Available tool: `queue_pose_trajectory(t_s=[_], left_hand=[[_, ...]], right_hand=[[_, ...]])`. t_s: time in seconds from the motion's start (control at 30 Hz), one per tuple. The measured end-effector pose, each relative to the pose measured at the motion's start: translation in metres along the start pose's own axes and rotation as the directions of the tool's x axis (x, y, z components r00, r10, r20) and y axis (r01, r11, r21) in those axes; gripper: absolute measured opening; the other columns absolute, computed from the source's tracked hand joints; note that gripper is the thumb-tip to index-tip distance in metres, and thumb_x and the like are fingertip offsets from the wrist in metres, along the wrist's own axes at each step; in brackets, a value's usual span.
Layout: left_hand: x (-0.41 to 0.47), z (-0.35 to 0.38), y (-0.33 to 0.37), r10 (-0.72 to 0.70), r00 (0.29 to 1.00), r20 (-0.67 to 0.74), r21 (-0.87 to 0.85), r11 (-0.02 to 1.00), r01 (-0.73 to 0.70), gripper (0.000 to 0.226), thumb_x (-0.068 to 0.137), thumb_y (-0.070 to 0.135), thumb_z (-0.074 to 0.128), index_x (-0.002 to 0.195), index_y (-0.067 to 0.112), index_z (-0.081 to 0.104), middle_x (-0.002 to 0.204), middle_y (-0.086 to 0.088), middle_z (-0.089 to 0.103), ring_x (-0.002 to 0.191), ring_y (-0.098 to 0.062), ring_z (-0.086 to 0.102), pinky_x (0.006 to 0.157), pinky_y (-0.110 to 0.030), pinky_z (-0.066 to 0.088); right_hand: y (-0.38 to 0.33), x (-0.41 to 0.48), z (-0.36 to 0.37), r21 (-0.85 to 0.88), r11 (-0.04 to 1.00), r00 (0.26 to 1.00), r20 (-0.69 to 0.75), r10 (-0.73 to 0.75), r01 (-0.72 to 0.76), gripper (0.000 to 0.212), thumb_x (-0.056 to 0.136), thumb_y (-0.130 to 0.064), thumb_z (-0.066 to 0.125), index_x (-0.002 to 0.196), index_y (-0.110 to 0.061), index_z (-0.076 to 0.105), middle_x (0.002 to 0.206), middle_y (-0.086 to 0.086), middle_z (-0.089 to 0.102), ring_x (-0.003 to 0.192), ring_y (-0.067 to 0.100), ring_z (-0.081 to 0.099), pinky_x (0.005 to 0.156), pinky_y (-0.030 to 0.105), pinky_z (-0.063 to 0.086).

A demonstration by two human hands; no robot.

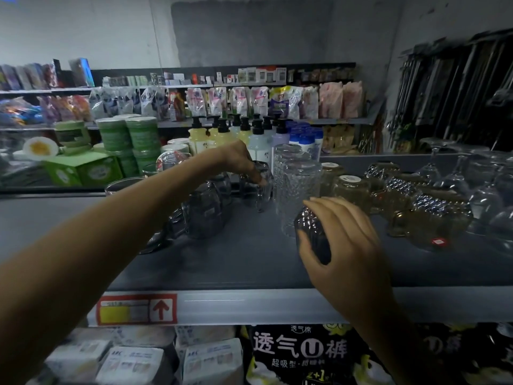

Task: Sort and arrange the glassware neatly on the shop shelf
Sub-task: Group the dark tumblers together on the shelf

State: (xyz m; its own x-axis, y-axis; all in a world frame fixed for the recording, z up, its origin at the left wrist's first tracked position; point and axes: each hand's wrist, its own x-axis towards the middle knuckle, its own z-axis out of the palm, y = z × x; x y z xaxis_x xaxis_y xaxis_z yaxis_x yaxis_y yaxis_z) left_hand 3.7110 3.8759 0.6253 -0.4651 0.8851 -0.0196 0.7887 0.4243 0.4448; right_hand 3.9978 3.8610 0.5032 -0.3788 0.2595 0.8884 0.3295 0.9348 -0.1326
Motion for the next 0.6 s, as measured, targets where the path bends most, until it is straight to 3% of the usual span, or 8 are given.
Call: queue_pose_trajectory(t_s=[0.13,0.3,0.37,0.5,0.6], left_hand=[[-0.004,-0.002,0.000,0.009,1.000,0.027,0.051,0.999,-0.010,0.061,0.074,0.043,0.088,0.118,0.004,0.073,0.110,-0.006,0.068,0.108,-0.029,0.062,0.089,-0.037,0.047],[-0.009,-0.007,0.005,0.029,0.998,0.048,0.158,0.987,-0.036,0.084,0.081,0.044,0.084,0.150,0.013,0.049,0.147,-0.010,0.055,0.134,-0.034,0.052,0.114,-0.046,0.040],[-0.011,-0.012,0.007,0.050,0.997,0.054,0.201,0.978,-0.060,0.080,0.083,0.039,0.083,0.152,0.020,0.047,0.150,-0.010,0.053,0.135,-0.033,0.052,0.116,-0.047,0.039],[-0.013,-0.016,0.009,0.072,0.996,0.057,0.257,0.963,-0.085,0.072,0.086,0.034,0.082,0.150,0.022,0.051,0.145,-0.009,0.059,0.129,-0.029,0.056,0.107,-0.039,0.041],[-0.010,-0.014,0.009,0.075,0.995,0.060,0.271,0.958,-0.089,0.073,0.088,0.030,0.080,0.153,0.022,0.047,0.150,-0.010,0.055,0.134,-0.031,0.053,0.115,-0.045,0.039]], right_hand=[[0.001,-0.001,0.001,0.000,1.000,1.000,0.004,-0.001,0.001,0.042,0.091,-0.021,0.070,0.129,-0.004,0.067,0.129,0.010,0.066,0.128,0.030,0.057,0.111,0.042,0.043],[0.001,0.000,0.001,0.014,1.000,1.000,-0.009,-0.005,0.005,0.040,0.091,-0.019,0.070,0.128,-0.004,0.067,0.129,0.009,0.067,0.129,0.029,0.056,0.110,0.044,0.044],[0.002,0.000,0.002,0.023,1.000,1.000,-0.008,-0.006,0.006,0.039,0.091,-0.019,0.070,0.127,-0.004,0.067,0.129,0.009,0.067,0.129,0.028,0.056,0.109,0.044,0.045],[0.002,-0.001,0.001,0.021,1.000,1.000,-0.001,-0.001,0.001,0.039,0.092,-0.020,0.069,0.127,-0.004,0.067,0.129,0.009,0.067,0.129,0.028,0.057,0.109,0.044,0.045],[0.001,0.000,0.001,0.019,1.000,1.000,-0.001,-0.002,0.002,0.039,0.092,-0.020,0.069,0.127,-0.004,0.067,0.128,0.009,0.067,0.128,0.029,0.057,0.109,0.044,0.045]])
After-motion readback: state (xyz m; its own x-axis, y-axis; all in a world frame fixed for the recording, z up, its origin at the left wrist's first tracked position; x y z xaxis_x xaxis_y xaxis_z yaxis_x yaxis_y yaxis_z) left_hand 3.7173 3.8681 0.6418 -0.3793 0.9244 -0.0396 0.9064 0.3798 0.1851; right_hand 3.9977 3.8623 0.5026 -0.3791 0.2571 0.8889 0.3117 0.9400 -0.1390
